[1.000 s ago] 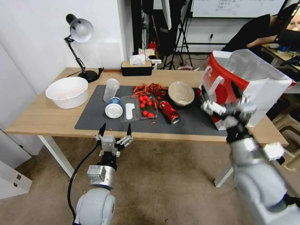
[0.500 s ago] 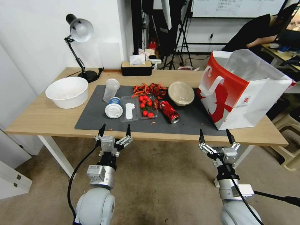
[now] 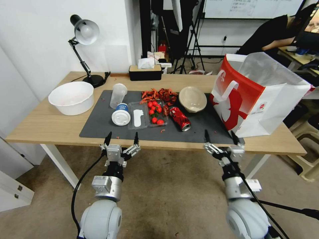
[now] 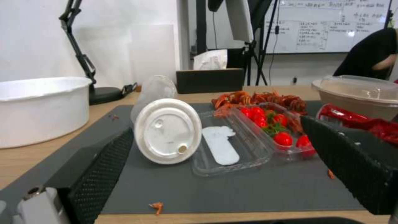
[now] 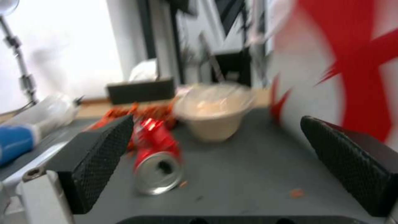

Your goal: Pick up the trash from the table and place it into the takeout bag.

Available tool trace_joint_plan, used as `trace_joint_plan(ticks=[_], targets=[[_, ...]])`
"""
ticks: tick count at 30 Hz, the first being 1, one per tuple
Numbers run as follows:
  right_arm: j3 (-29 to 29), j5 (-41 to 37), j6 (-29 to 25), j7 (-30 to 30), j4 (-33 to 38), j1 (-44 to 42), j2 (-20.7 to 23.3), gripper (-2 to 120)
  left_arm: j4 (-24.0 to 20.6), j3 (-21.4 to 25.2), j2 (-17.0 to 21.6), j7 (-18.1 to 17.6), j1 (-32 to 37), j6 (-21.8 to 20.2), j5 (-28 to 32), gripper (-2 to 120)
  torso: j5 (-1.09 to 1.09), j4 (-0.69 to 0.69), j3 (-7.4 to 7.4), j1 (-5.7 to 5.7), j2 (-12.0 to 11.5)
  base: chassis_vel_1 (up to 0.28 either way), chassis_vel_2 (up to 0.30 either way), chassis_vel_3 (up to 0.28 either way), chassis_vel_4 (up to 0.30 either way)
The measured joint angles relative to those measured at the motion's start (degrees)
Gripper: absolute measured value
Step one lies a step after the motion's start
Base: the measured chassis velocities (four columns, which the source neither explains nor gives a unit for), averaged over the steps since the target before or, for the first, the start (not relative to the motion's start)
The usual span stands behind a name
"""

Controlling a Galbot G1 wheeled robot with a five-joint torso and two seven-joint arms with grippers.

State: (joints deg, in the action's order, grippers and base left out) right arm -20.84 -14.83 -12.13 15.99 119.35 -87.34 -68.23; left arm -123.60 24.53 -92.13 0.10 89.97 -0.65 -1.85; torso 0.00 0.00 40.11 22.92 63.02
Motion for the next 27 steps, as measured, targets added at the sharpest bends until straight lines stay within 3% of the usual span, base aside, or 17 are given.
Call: trace_joint_plan(ticks=[5, 7, 11, 21, 24, 27], targets=[[3.38, -7.93, 7.28, -1.96, -0.06, 5.87, 1.88, 100, 0.23, -0.1, 0.0, 0.02, -0.13, 0.12, -0.08, 100, -0.01, -0.01, 0.01, 0.0, 0.0, 0.0, 0.0, 0.0, 0.0], [5.66, -14.25, 14.74, -1.9, -1.07, 11.6, 3.15, 100, 0.65, -0.13, 0.0, 0.03, -0.31, 0.27, -0.31, 100, 0.0, 0.0, 0.01, 0.0, 0.0, 0.0, 0.0, 0.0, 0.0], [8.05, -19.11, 20.53, -0.82, -2.58, 16.65, 3.69, 100, 0.89, -0.12, 0.0, 0.03, -0.38, 0.36, -0.44, 100, 0.0, 0.0, 0.01, 0.0, 0.0, 0.0, 0.0, 0.0, 0.0], [13.85, -22.87, 28.11, 4.55, -9.38, 26.54, 2.02, 100, 1.36, 0.72, 0.0, -0.05, -0.69, 0.42, -0.21, 100, 0.0, -0.01, 0.01, 0.0, 0.0, 0.0, 0.0, 0.0, 0.0], [14.81, -23.42, 29.37, 6.38, -11.29, 27.84, 0.96, 79, 1.98, 0.83, 0.0, -0.2, -1.02, 0.65, -0.12, 100, 0.0, -0.01, 0.01, 0.0, 0.0, 0.0, 0.0, 0.0, 0.0], [14.82, -23.44, 29.23, 6.28, -11.3, 27.69, 0.88, 69, 2.09, 0.8, 0.0, -0.22, -1.05, 0.7, -0.14, 100, 0.0, -0.01, 0.0, 0.0, 0.0, 0.0, 0.0, 0.0, 0.0]])
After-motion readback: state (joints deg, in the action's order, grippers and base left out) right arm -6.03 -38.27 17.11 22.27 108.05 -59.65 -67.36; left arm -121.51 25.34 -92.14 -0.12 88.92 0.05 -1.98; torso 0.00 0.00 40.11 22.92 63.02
